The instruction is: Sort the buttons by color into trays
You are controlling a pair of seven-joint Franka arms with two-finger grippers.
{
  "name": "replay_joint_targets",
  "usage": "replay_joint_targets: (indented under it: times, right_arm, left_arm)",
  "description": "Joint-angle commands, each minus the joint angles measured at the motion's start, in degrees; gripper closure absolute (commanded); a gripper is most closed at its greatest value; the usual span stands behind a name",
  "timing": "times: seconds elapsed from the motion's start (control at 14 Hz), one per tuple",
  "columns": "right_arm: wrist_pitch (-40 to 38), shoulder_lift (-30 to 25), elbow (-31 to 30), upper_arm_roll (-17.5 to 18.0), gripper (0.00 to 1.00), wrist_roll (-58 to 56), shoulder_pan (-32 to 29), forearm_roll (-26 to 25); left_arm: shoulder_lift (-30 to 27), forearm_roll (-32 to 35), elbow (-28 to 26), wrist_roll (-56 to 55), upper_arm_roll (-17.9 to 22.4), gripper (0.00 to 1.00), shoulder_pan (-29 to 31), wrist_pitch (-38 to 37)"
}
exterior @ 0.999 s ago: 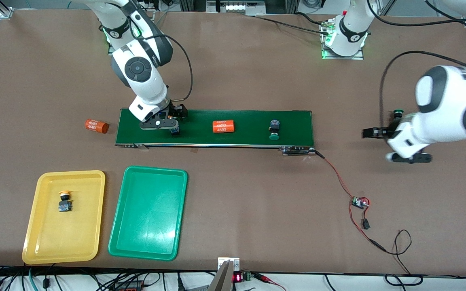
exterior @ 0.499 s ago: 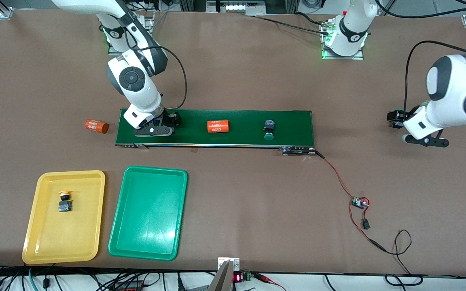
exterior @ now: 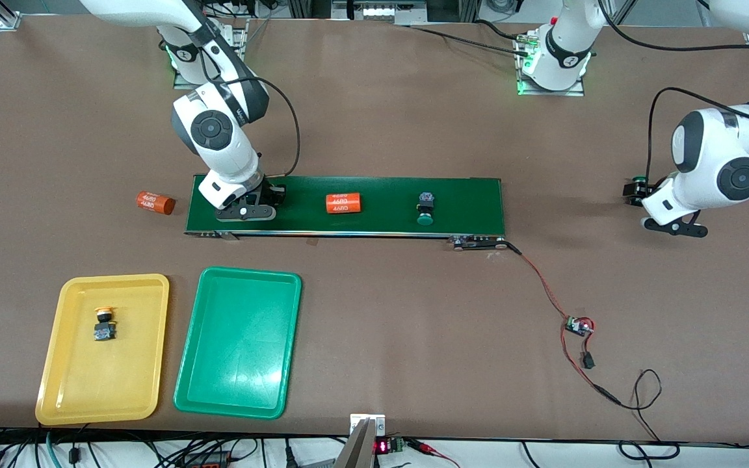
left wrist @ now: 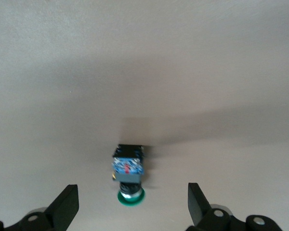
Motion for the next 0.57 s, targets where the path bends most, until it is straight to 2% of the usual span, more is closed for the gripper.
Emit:
replay_joint_targets:
  times: [0.0,0.07,0.29,0.5]
  right_arm:
    - [0.54,-0.42,0.67,-1.31,0.99,0.57,-0.31,-0.88]
    - [0.02,-1.04,2.33,-2.53,1.0,-0.21,-0.4,-0.71]
    - [-10.14,-2.19,11.89,-4.48,1.0,-3.45,-3.03,-0.36]
    - [-13.52,0.52,21.83,-9.73,1.0,-13.81,-6.02,0.08]
  left_arm:
    - [4.35,0.73,0.44,4.56,0.36,0.0,2.47,4.24]
    - [4.97,0.47,0.44,5.53,0.36,0.0,3.35,4.34]
    - [6.82,-1.98,0.44,7.12,0.27,0.0,5.03,4.6]
    - [9.02,-6.81,0.27,11.69,0.36,0.0,6.17,7.5]
